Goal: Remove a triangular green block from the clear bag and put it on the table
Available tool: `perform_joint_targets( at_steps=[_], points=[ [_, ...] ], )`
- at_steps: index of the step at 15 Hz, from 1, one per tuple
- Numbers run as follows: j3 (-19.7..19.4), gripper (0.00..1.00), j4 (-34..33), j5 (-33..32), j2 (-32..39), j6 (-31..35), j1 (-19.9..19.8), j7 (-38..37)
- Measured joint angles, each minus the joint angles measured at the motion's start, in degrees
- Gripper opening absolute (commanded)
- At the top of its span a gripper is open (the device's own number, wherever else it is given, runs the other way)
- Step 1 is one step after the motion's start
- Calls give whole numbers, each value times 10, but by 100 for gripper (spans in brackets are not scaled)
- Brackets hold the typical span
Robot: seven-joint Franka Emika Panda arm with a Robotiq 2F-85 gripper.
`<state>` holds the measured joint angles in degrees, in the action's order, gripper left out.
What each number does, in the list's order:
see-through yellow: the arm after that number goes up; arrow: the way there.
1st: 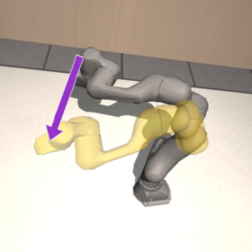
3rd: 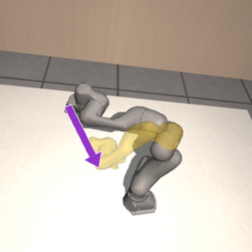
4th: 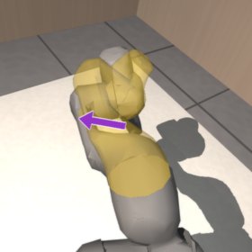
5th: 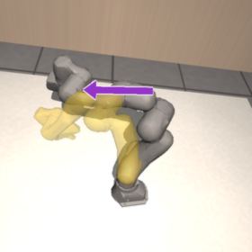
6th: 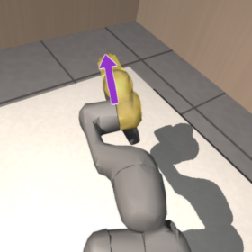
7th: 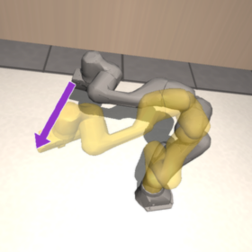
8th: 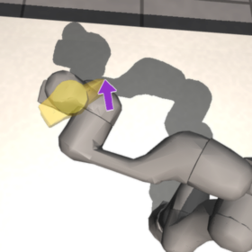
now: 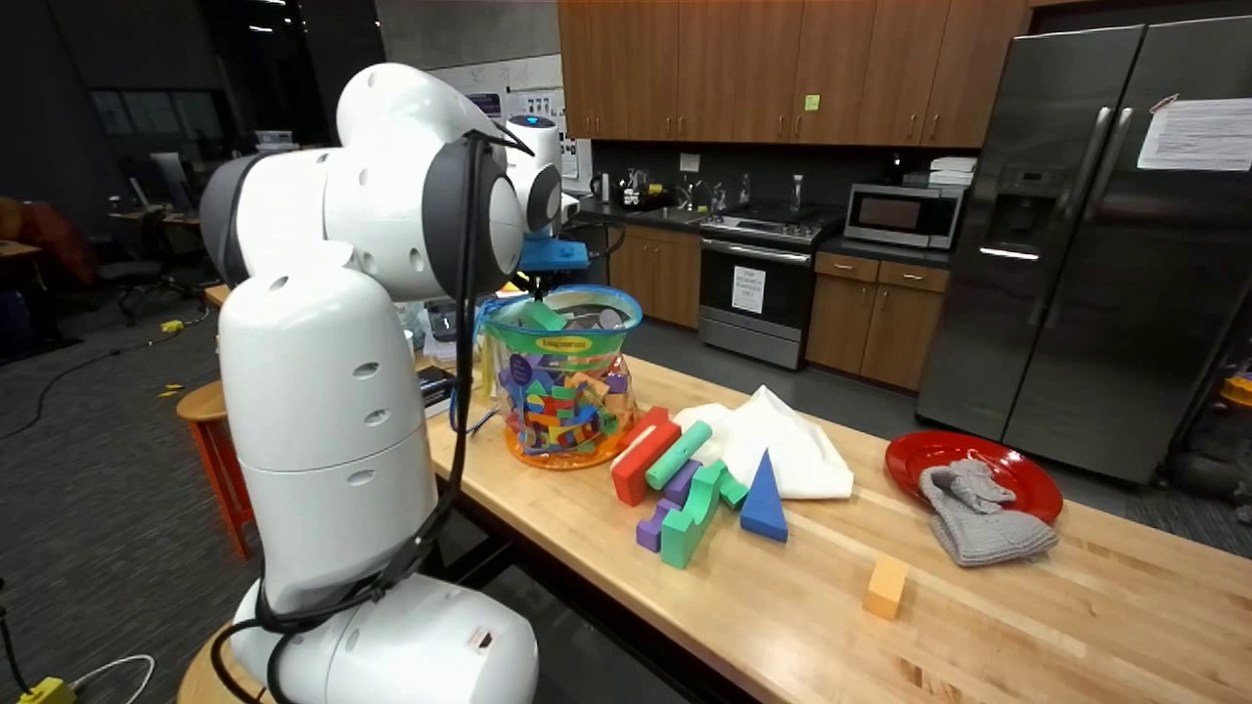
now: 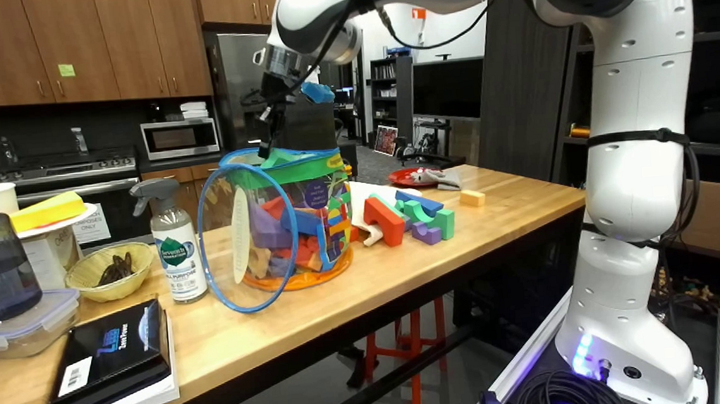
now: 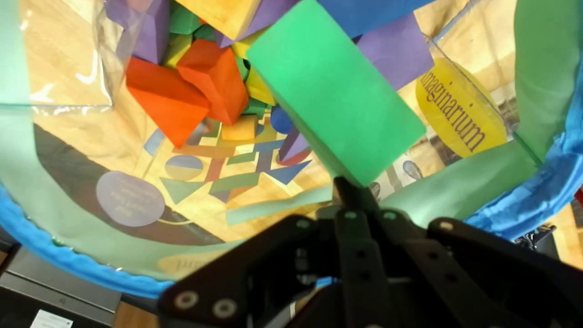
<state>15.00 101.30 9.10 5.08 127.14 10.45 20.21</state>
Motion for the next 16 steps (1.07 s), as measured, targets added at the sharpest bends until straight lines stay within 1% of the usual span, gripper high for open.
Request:
perform_joint_targets(
  at_steps=[5,10,16],
  points=[
    [-9,0,1,0,-23,16,0,-25],
    [-15,0,3,0,-46,20,0,-65],
    [-36,0,38,0,-96,26,-2,-91]
  ],
)
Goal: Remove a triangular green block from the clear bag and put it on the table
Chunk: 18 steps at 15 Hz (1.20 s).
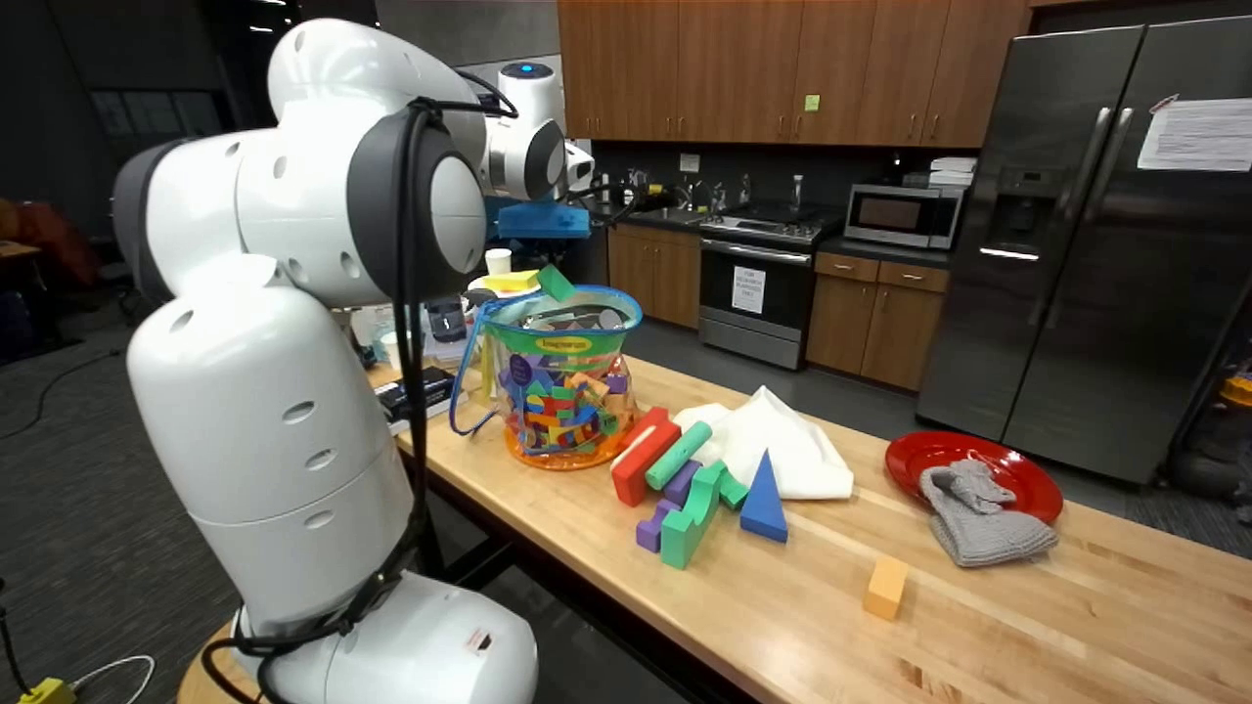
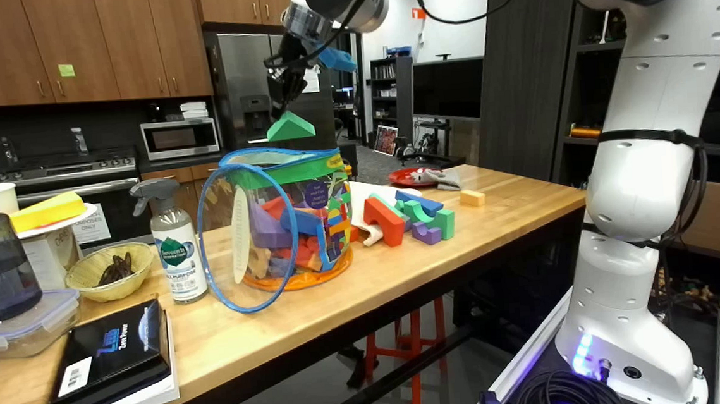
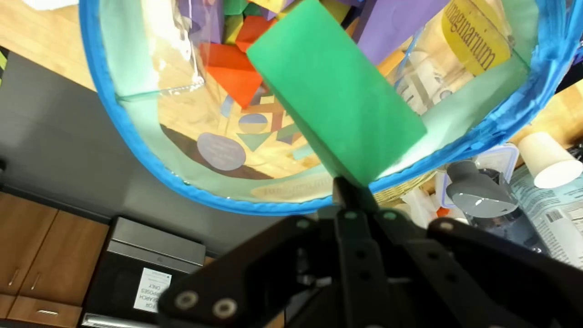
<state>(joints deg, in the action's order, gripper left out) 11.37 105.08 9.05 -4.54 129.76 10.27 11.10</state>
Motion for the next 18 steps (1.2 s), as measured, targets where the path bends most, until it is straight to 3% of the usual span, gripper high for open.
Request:
perform_joint_targets(
  at_steps=[18],
  points=[
    [-151,0,201,0,-176,71,-61,60]
  ],
)
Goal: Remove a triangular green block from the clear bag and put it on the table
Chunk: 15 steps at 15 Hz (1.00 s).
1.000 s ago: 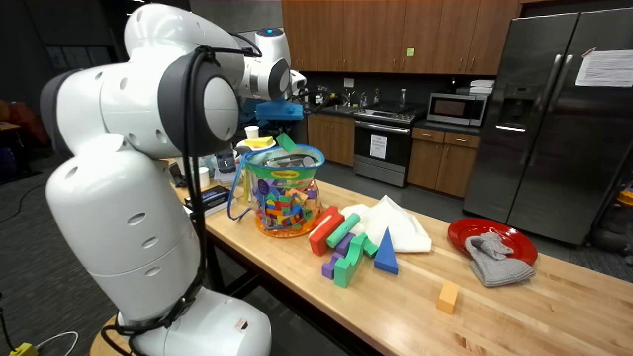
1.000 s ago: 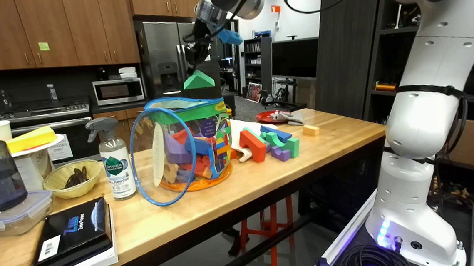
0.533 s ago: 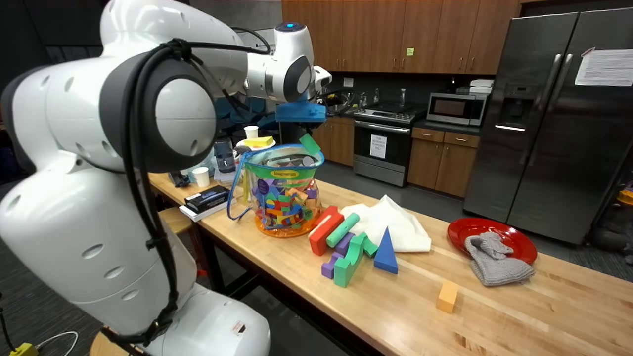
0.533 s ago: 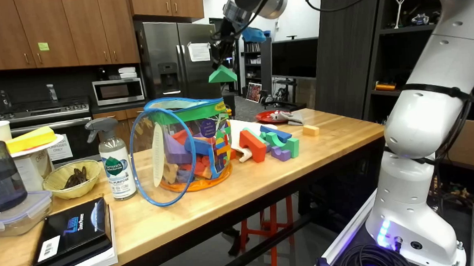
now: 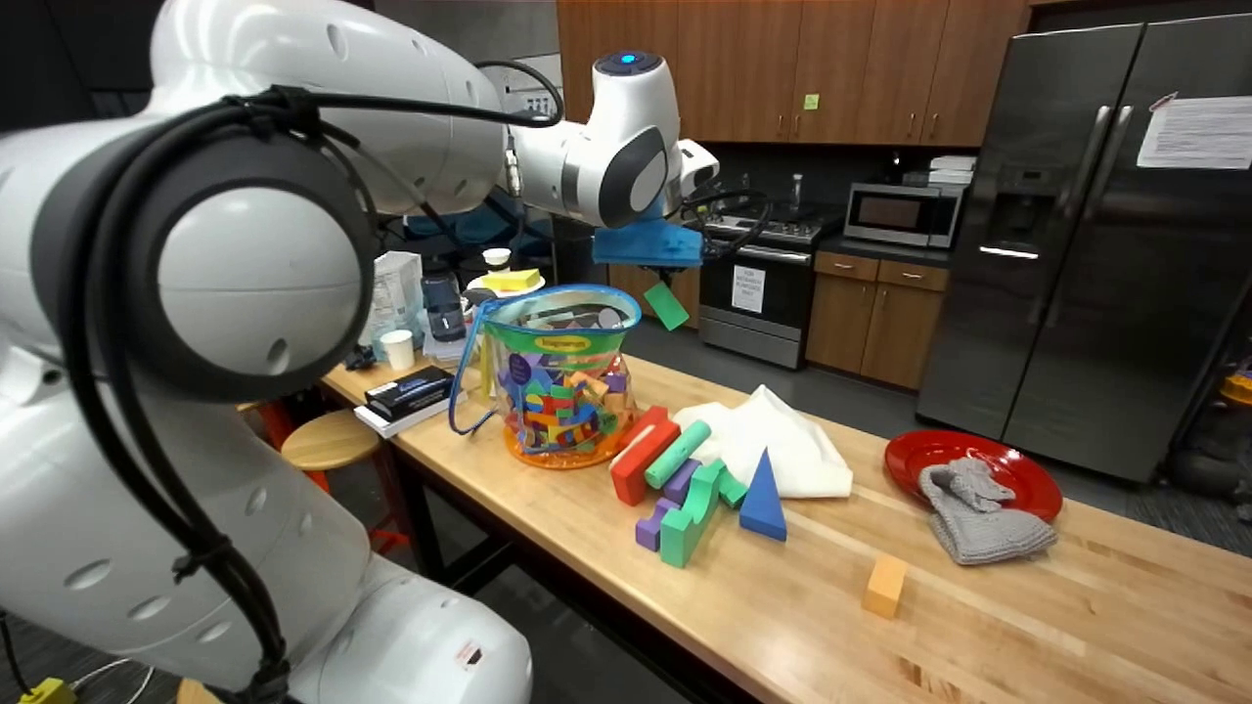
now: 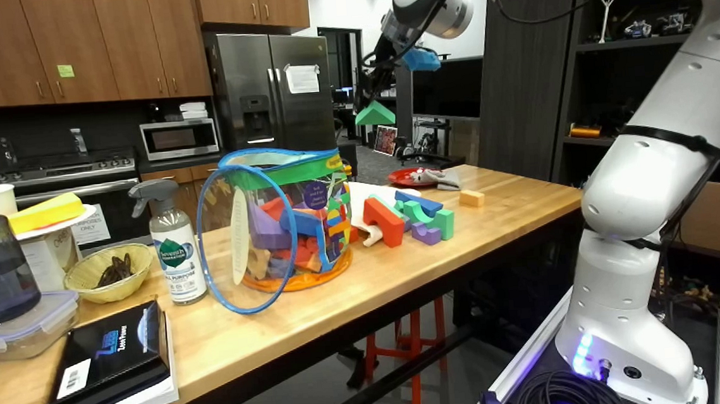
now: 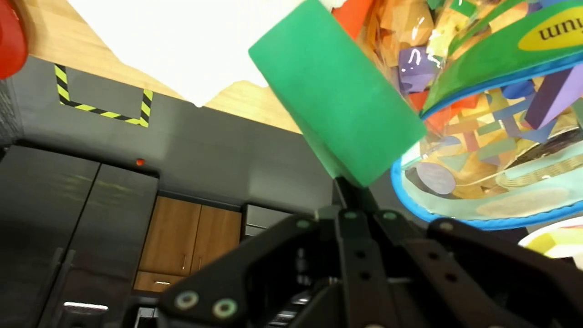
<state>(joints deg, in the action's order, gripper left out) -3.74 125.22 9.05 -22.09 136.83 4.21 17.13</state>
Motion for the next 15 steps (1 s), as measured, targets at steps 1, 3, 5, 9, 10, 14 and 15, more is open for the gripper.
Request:
perform_joint_targets(
  at_steps=[1,3,5,9,10,14,15],
  points=[
    [-8,0,8,0,-4,4,-1,6],
    [-20,0,24,0,-10,18,-1,17],
    [-30,0,39,0,-12,37,-1,29],
    [-47,0,65,9,-12,87,0,49],
    [-51,0,72,20,-12,107,1,51],
    [-71,0,94,63,-10,168,14,51],
    [-74,0,97,67,-8,176,17,51]
  ],
)
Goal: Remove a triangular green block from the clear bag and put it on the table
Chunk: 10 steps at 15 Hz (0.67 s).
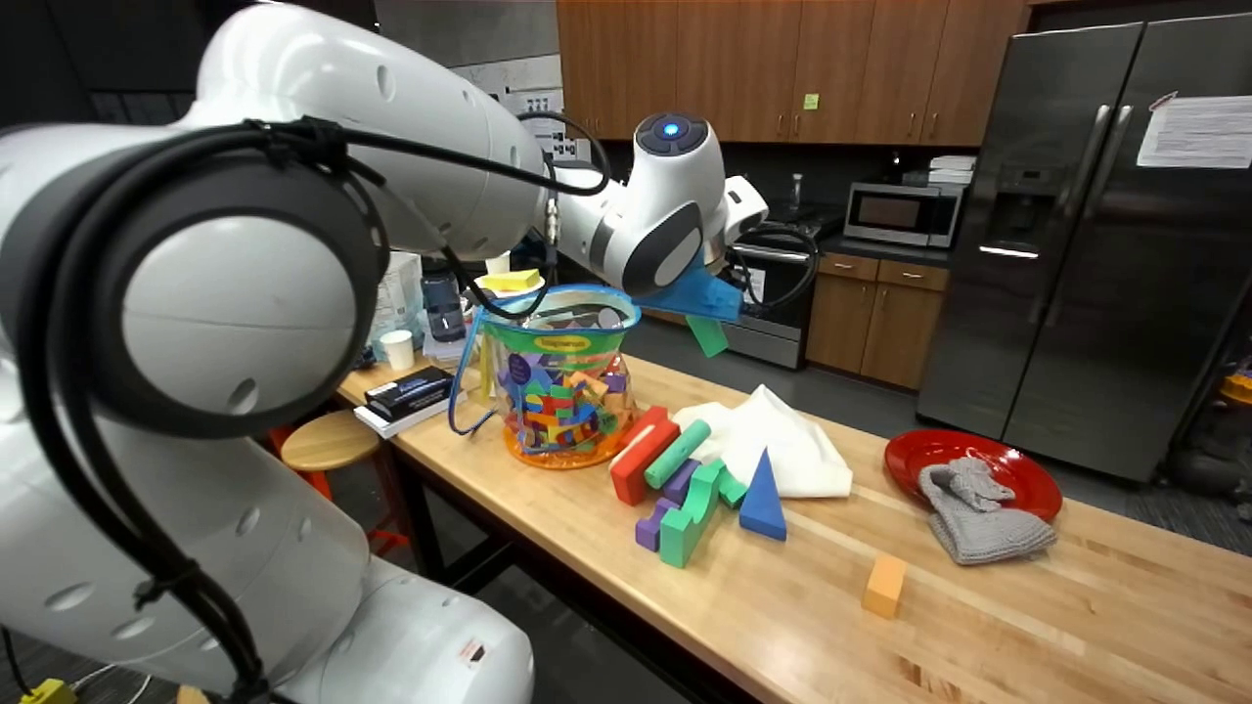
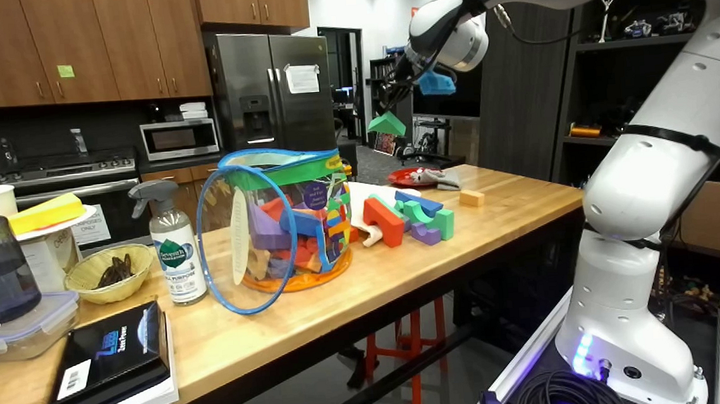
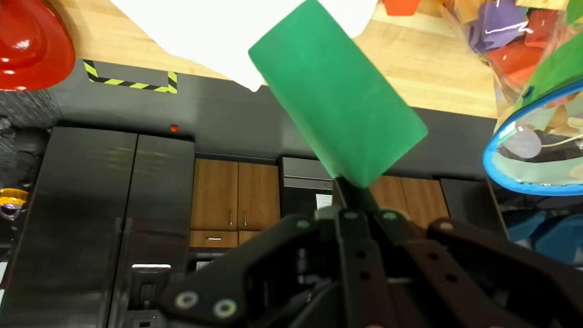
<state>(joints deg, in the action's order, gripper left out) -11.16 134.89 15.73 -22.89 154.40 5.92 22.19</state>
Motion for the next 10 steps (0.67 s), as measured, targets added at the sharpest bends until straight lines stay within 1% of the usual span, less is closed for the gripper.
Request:
perform_joint_targets(
  at_steps=[6,10],
  points=[
    [-15,0,5,2,23,31,10,0],
    [-20,0,0,3,41,39,18,0]
  ],
)
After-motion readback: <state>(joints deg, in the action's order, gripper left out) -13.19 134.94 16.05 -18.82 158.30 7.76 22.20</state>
